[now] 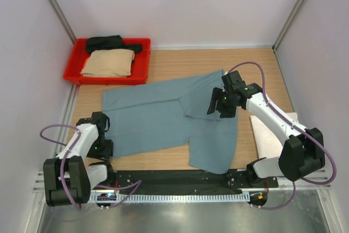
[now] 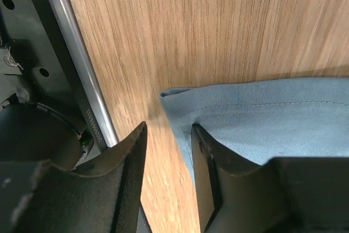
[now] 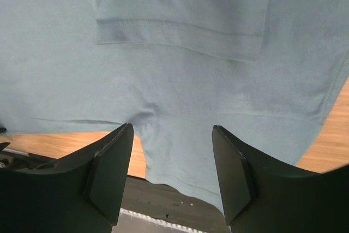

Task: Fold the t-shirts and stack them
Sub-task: Fold the tshirt

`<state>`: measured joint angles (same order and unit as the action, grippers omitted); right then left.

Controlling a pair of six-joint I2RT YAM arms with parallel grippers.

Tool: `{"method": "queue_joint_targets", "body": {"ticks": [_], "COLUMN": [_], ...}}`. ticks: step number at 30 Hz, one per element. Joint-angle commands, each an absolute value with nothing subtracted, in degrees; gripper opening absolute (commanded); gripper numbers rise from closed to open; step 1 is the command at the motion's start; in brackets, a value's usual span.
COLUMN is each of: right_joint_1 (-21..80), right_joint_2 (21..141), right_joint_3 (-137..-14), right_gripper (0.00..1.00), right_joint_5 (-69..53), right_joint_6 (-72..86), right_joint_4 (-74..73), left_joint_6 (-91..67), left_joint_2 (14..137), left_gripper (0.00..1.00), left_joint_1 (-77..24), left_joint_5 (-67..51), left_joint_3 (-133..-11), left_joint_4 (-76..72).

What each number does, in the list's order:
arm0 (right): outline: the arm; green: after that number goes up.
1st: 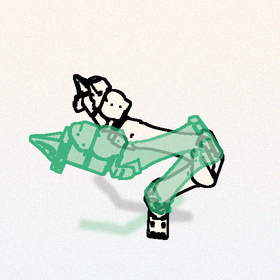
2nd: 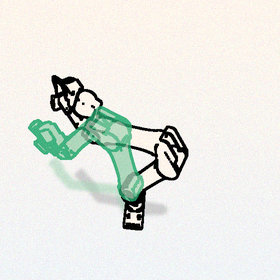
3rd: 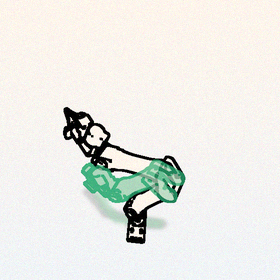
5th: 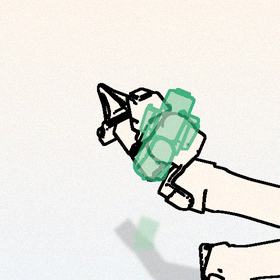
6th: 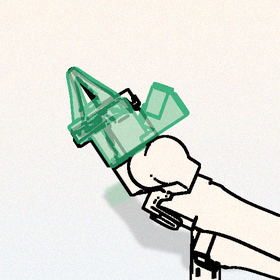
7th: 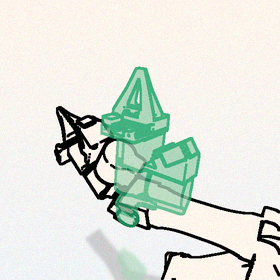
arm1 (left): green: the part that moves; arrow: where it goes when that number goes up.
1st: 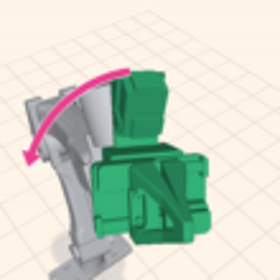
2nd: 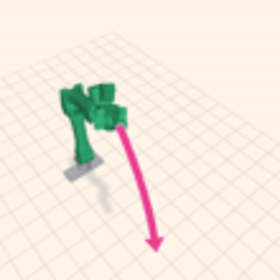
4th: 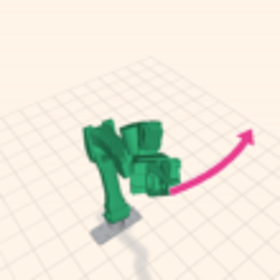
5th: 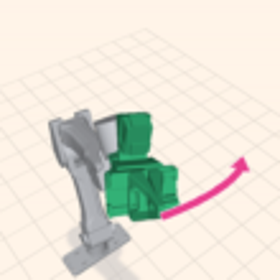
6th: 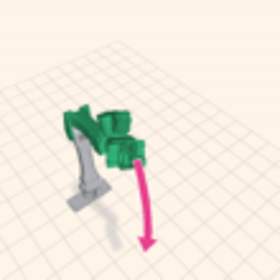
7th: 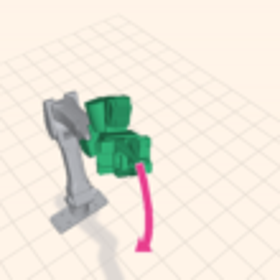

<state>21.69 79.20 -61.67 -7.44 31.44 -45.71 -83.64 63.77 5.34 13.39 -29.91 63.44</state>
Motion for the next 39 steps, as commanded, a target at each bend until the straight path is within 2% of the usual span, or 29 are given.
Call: {"method": "queue_joint_targets", "body": {"ticks": [1,2,5,6,7,9,17,24,33,37,39], "right_joint_1": [21.89,21.54,19.0,18.2,16.19,14.68,10.63,10.9,10.9,10.99,10.99], "right_joint_2": [76.29,75.77,73.75,73.04,72.43,71.28,67.59,67.77,66.97,67.06,66.88], "right_joint_3": [-59.86,-58.72,-54.6,-53.62,-52.83,-51.59,-43.08,-34.38,-29.62,-28.74,-28.56], "right_gripper": [0.65,0.65,0.61,0.61,0.6,0.58,0.57,0.56,0.52,0.42,0.26], "right_joint_5": [-6.86,-6.59,-7.47,-7.82,-7.82,-6.33,-7.57,-10.54,-9.23,-8.18,-8.09], "right_joint_6": [35.49,36.29,39.71,40.25,40.43,40.6,40.69,43.77,45.96,47.46,47.9], "right_joint_4": [-48.86,-49.39,-50.8,-51.06,-52.8,-55.71,-62.23,-57.22,-54.15,-52.03,-52.12], "left_joint_6": [-85.08,-85.08,-84.82,-84.55,-84.29,-82.88,-84.11,-84.02,-83.76,-83.85,-83.93], "left_joint_2": [65.91,65.92,64.95,64.95,64.95,65.3,66.36,64.86,67.85,67.33,67.32], "left_gripper": [0.39,0.36,0.17,0.15,0.05,0.0,0.0,0.0,0.0,0.0,0.0], "left_joint_1": [5.8,5.8,5.8,5.8,5.89,5.8,4.31,4.22,4.22,4.22,4.22], "left_joint_5": [19.33,19.42,19.95,20.04,19.78,18.56,16.0,15.65,15.47,15.56,15.47], "left_joint_3": [-31.02,-31.11,-30.76,-30.76,-30.76,-30.85,-30.85,-30.14,-31.2,-31.03,-31.02], "left_joint_4": [62.31,62.31,61.88,61.88,61.61,61.87,63.55,62.84,63.19,63.02,63.19]}}
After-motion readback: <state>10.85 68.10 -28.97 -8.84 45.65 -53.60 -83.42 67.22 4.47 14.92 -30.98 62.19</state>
